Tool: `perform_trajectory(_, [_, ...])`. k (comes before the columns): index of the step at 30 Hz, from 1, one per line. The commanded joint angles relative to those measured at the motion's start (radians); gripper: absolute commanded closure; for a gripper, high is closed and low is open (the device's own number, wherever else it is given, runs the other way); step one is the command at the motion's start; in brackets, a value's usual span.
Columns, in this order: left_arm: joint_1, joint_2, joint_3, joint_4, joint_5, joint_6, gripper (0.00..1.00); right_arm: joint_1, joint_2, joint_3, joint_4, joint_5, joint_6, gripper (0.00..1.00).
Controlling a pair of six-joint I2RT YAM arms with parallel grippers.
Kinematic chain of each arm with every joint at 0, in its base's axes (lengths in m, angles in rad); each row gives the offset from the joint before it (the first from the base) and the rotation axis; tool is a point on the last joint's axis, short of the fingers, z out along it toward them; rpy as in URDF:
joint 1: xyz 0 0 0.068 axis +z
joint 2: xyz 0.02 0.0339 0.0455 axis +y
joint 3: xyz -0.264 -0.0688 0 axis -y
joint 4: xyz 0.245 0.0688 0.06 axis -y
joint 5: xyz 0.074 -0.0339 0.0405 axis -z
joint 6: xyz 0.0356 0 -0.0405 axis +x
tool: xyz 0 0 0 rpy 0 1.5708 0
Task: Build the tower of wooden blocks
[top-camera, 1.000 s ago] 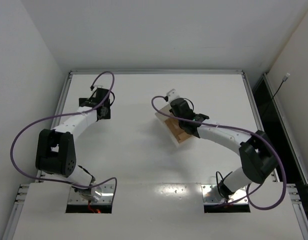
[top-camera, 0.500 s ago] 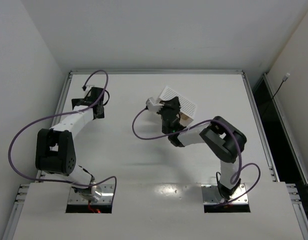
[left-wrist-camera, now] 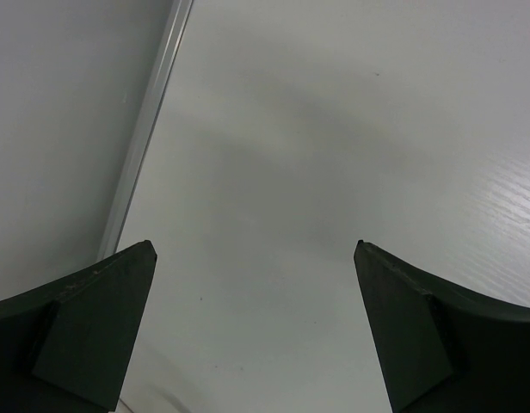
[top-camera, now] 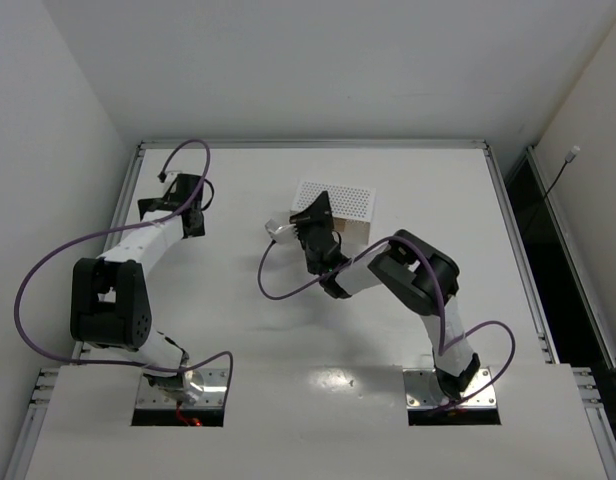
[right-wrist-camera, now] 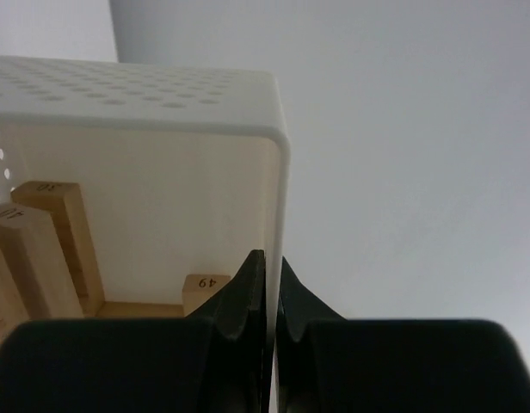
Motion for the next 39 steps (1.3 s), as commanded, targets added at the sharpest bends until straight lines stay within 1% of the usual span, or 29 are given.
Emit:
perform_trajectory(1, [0.012,-0.013,0.035,0.013,-0.004,-0.013,0.00,0.021,0.007,0.073,0.591,-0.111,-0.205,1.00])
perform_trajectory(6, [0.012,-0.004,0.035,0.013,0.006,-0.013,0.00,0.041,0.007,-0.002,0.591,-0.262,-0.328,1.00])
perform_trajectory(9, [0.012,-0.004,0.035,0.013,0.006,-0.013,0.00,0.041,0.007,-0.024,0.591,-0.287,-0.349,1.00])
perform_trajectory(13, [0.012,-0.004,0.035,0.013,0.006,-0.013,0.00,0.041,0.021,-0.034,0.591,-0.287,-0.386,1.00])
perform_trajectory(17, [0.012,-0.004,0.035,0.013,0.006,-0.013,0.00,0.051,0.030,-0.025,0.591,-0.273,-0.386,1.00])
perform_trajectory(28, [0.012,0.005,0.035,0.013,0.016,-0.022,0.00,0.051,0.018,0.102,0.591,-0.282,-0.396,1.00])
perform_trajectory(32, [0.012,0.005,0.035,0.013,0.006,-0.022,0.00,0.041,0.038,0.151,0.591,-0.273,-0.396,1.00])
perform_trajectory(39, [0.012,0.014,0.044,0.013,-0.003,-0.022,0.00,0.030,0.047,0.164,0.591,-0.249,-0.396,1.00])
